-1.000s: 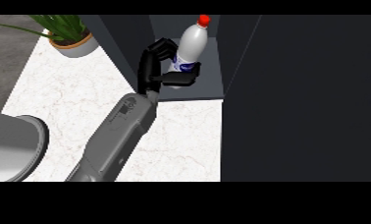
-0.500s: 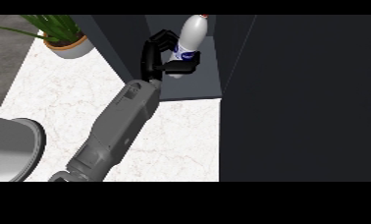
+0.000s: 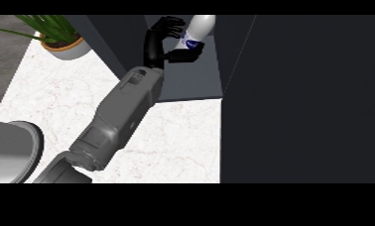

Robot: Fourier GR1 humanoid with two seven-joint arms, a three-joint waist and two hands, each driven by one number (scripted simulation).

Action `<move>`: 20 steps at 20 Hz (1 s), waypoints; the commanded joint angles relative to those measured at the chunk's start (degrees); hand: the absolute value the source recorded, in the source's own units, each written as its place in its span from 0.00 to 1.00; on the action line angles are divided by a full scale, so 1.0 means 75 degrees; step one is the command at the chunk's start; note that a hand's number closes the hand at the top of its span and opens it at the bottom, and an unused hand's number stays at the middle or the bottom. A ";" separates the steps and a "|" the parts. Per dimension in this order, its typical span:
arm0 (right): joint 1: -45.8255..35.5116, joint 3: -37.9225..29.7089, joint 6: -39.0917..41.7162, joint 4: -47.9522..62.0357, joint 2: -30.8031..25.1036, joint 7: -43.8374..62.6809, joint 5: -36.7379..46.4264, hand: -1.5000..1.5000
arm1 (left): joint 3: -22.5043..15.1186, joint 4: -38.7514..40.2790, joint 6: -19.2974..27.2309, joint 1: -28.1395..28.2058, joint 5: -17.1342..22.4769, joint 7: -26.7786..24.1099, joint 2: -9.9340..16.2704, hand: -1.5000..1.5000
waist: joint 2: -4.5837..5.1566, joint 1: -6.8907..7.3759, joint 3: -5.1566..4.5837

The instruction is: Pick up the bottled water, place it into the cabinet and close the cabinet

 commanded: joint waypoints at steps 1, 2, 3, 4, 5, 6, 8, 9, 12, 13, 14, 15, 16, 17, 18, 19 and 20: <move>0.0125 -0.0048 -0.0283 -0.0814 0.0038 0.0363 -0.0559 0.00 | -0.0012 0.0672 0.0176 -0.0507 -0.0187 0.0056 -0.0030 0.00 | -0.0008 0.0027 0.0003; 0.0283 0.0125 -0.0161 -0.1012 0.0219 0.0226 -0.0422 0.00 | 0.0080 0.0800 0.0138 -0.0693 -0.0187 0.0119 0.0048 0.00 | 0.0012 -0.0083 0.0001; 0.0332 0.0028 -0.0235 -0.1005 0.0081 0.0375 -0.0508 0.00 | 0.0123 0.0905 -0.0009 -0.0588 -0.0185 -0.0022 0.0117 0.00 | 0.0019 -0.0041 -0.0002; -0.0135 -0.0037 -0.0180 -0.0459 0.0028 0.0167 -0.0371 0.00 | 0.0119 0.0998 -0.0016 -0.0504 -0.0178 -0.0297 -0.0028 0.00 | 0.0057 -0.0062 0.0002; 0.0292 -0.0379 0.0017 -0.0732 -0.0095 0.0141 -0.0617 0.00 | 0.0206 0.1088 0.0075 -0.0574 -0.0163 -0.0206 0.0000 0.00 | 0.0032 -0.0133 -0.0001; 0.0006 -0.0039 -0.0036 -0.0571 0.0086 0.0100 -0.0274 0.00 | 0.0259 0.1202 -0.0102 -0.0757 -0.0143 -0.0031 0.0152 0.00 | 0.0043 -0.0070 0.0003; 0.0289 0.0148 0.0154 -0.0671 0.0322 0.0004 -0.0201 0.00 | 0.0279 0.1252 0.0266 -0.0863 -0.0163 -0.0125 -0.0026 0.00 | 0.0016 -0.0127 0.0004; 0.0122 0.0106 -0.0168 -0.0833 0.0211 0.0177 -0.0359 0.00 | 0.0343 0.1211 0.0170 -0.0676 -0.0087 -0.0411 -0.0027 0.00 | 0.0047 -0.0091 -0.0003; 0.0165 0.0067 -0.0212 -0.1005 0.0145 0.0260 -0.0355 0.00 | 0.0345 0.1222 -0.0166 -0.0806 -0.0182 -0.0581 -0.0009 0.00 | 0.0035 -0.0027 -0.0005; 0.0060 -0.0122 -0.0075 -0.0627 -0.0063 0.0256 -0.0522 0.00 | 0.0321 0.1191 -0.0246 -0.0913 -0.0240 -0.0639 0.0048 0.00 | 0.0014 0.0031 0.0001; -0.0268 -0.0140 -0.0305 -0.0628 -0.0250 0.0376 -0.0577 0.00 | 0.0341 0.0956 -0.0378 -0.0840 -0.0036 -0.0812 -0.0028 0.00 | 0.0042 -0.0032 -0.0004; -0.0194 0.0024 -0.0306 -0.0739 -0.0018 0.0314 -0.0249 0.00 | 0.0414 0.0818 -0.0484 -0.0821 0.0122 -0.0920 -0.0029 0.00 | 0.0024 -0.0095 -0.0004; -0.0098 0.0031 -0.0525 -0.1056 -0.0113 0.0532 -0.0654 0.00 | 0.0496 0.0773 -0.0593 -0.0767 0.0173 -0.1040 -0.0029 0.00 | 0.0009 -0.0003 -0.0009; 0.0333 -0.0042 -0.0091 -0.0902 0.0150 0.0239 -0.0378 0.00 | 0.0558 0.0696 -0.0762 -0.0603 0.0177 -0.1361 -0.0030 0.00 | -0.0045 -0.0020 -0.0002; -0.0028 -0.0100 -0.0248 -0.0881 -0.0088 0.0313 -0.0480 0.00 | 0.0515 0.0701 -0.0757 -0.0613 0.0252 -0.1557 -0.0030 0.00 | 0.0020 -0.0125 -0.0007; -0.0044 -0.0001 -0.0361 -0.0952 0.0056 0.0302 -0.0307 0.00 | 0.0552 0.0690 -0.0922 -0.0443 0.0154 -0.1982 -0.0030 0.00 | 0.0011 -0.0004 -0.0008; 0.0096 -0.0170 -0.0093 -0.0933 -0.0045 0.0235 -0.0411 0.00 | 0.0462 0.0673 -0.0982 -0.0691 0.0259 -0.1614 -0.0031 0.00 | -0.0030 -0.0088 -0.0001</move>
